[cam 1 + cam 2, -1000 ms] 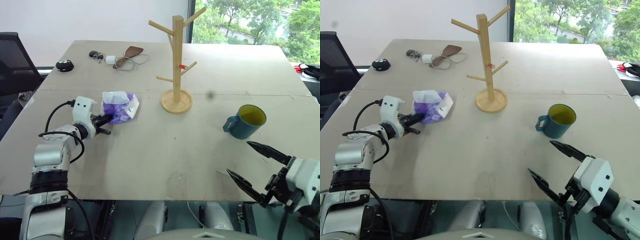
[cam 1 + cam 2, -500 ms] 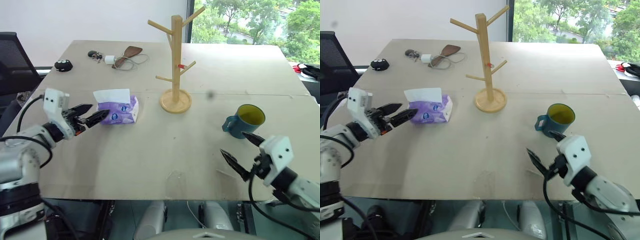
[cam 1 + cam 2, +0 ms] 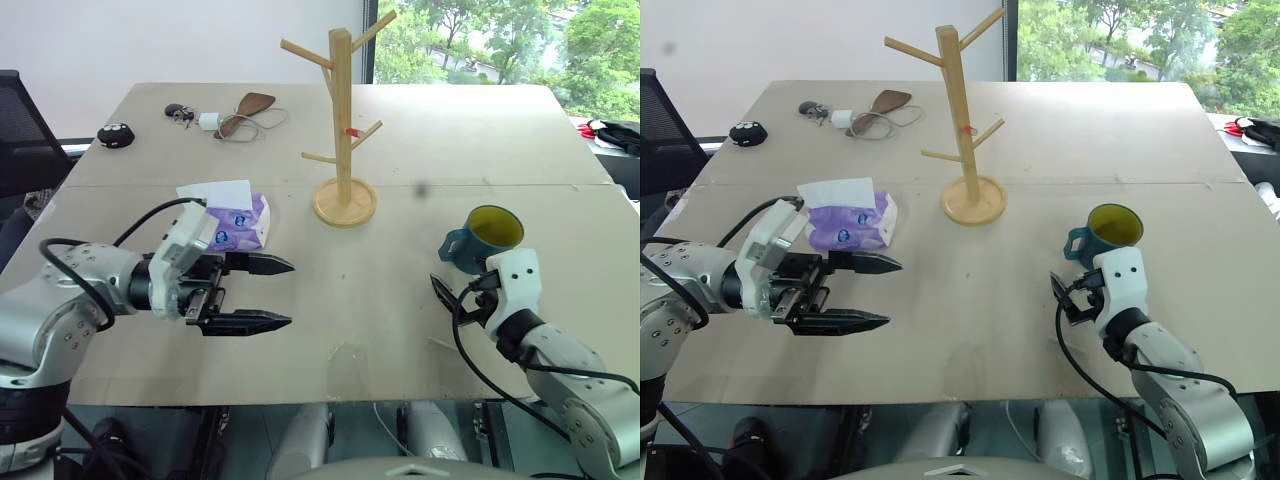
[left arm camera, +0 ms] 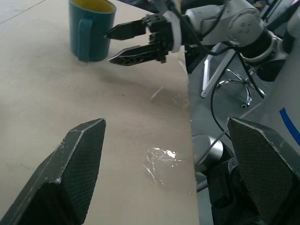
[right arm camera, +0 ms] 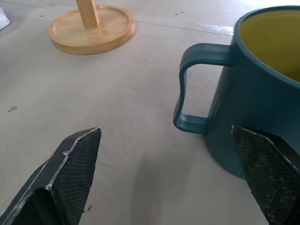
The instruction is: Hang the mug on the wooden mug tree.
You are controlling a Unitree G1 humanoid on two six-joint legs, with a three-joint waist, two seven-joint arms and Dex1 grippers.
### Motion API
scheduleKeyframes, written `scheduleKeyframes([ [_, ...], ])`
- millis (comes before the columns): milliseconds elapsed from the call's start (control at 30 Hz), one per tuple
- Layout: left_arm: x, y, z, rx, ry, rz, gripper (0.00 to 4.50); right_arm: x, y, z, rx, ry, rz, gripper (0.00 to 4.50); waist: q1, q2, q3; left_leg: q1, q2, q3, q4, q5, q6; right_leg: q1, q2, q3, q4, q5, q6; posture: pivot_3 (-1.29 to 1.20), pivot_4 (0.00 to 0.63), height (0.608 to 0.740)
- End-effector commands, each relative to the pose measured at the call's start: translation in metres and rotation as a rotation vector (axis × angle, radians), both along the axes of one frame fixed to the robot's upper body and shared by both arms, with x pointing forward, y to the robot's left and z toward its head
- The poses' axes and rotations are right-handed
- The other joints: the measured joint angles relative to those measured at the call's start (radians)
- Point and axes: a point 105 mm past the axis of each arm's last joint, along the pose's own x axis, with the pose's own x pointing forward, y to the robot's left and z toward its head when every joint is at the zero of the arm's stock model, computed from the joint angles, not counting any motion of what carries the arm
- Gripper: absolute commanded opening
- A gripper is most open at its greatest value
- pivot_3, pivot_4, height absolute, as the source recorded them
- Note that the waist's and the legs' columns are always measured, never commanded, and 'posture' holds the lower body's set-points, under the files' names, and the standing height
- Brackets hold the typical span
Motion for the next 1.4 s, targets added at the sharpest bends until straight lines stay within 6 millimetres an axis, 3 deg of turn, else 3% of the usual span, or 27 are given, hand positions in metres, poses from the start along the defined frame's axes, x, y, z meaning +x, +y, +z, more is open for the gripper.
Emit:
scheduleKeyframes([
  [33,0.002,0.000,0.007,0.013,-0.047,-0.019,4.28,0.004,0.009,0.007,0.017,-0.039,0.020,3.23,-0.004,0.000,0.000,0.000,0.000,0.000,0.000,0.000,0.000,0.000,0.000,0.000,0.000,0.000,0.000,0.00,0.150,0.740],
  [67,0.003,-0.001,0.007,0.012,-0.047,-0.020,4.28,0.006,0.012,0.006,0.018,-0.039,0.022,2.74,-0.004,0.000,0.000,0.000,0.000,0.000,0.000,0.000,0.000,0.000,0.000,0.000,0.000,0.000,0.000,0.00,0.150,0.740],
  [367,0.003,-0.005,0.007,0.001,-0.068,-0.010,4.28,0.026,0.008,0.002,0.014,-0.052,-0.050,2.74,-0.006,0.000,0.000,0.000,0.000,0.000,0.000,0.000,0.000,-0.001,0.000,0.001,0.000,0.000,0.000,0.00,0.150,0.740],
  [767,0.000,-0.007,0.001,-0.006,-0.066,0.018,4.28,0.036,0.008,0.003,0.017,-0.071,-0.055,2.74,-0.006,0.000,0.000,0.000,0.000,0.001,-0.001,0.000,0.000,-0.001,0.000,0.001,0.001,0.000,0.000,0.00,0.150,0.740],
  [833,0.000,-0.006,0.001,-0.007,-0.065,0.021,4.28,0.036,0.008,0.003,0.016,-0.071,-0.056,2.20,-0.006,0.000,0.000,0.000,0.000,0.001,-0.001,0.000,0.000,-0.001,0.000,0.001,0.001,0.000,0.000,0.00,0.150,0.740],
  [1367,-0.001,-0.005,-0.001,-0.009,-0.061,0.037,4.28,0.039,0.012,0.004,0.032,-0.084,-0.059,2.20,-0.007,0.000,0.000,0.000,0.000,0.002,-0.001,0.000,0.000,-0.002,0.001,0.003,0.001,0.000,0.000,0.00,0.150,0.740],
  [1400,-0.001,-0.005,-0.001,-0.009,-0.062,0.038,4.28,0.040,0.012,0.004,0.032,-0.086,-0.061,1.94,-0.007,0.000,0.000,0.000,0.000,0.002,-0.001,0.000,0.000,-0.002,0.001,0.003,0.001,0.000,0.000,0.00,0.150,0.740],
])
